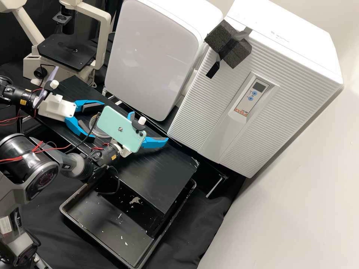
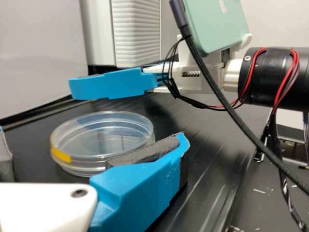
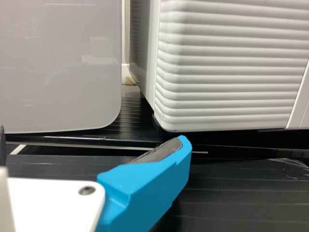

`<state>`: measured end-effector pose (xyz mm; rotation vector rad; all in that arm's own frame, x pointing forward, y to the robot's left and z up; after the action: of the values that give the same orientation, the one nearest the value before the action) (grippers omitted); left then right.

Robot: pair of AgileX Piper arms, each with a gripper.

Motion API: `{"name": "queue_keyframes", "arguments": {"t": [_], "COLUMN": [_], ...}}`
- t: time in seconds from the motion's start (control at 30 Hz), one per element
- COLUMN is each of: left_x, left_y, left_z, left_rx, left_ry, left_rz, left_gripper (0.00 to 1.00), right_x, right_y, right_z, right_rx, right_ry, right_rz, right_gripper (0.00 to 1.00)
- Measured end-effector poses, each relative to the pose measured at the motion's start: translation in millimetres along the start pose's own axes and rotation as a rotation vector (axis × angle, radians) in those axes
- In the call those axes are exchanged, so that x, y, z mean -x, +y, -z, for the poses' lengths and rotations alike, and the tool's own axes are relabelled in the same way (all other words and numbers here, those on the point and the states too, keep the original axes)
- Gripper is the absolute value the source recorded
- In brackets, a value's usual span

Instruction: Place the petri dish on the microscope

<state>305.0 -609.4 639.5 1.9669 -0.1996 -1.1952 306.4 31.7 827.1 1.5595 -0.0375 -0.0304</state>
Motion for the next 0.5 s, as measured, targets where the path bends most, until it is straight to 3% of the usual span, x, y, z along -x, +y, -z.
{"name": "queue_keyframes", "arguments": {"t": [0.27, 0.5], "left_x": [-13, -20], "left_y": [0.8, -2.4], "left_z": [-8, -10], "left_rx": [-0.012, 0.005], "left_ry": [-0.018, -0.011], "left_rz": [0.013, 0.018], "left_gripper": [1.00, 1.00], "right_x": [0, 0], "right_y": [0, 0], "right_z": [0, 0], "right_rx": [0.000, 0.000], "right_ry": [0.000, 0.000], "right_rz": [0.000, 0.000], "right_gripper": [1.00, 1.00]}}
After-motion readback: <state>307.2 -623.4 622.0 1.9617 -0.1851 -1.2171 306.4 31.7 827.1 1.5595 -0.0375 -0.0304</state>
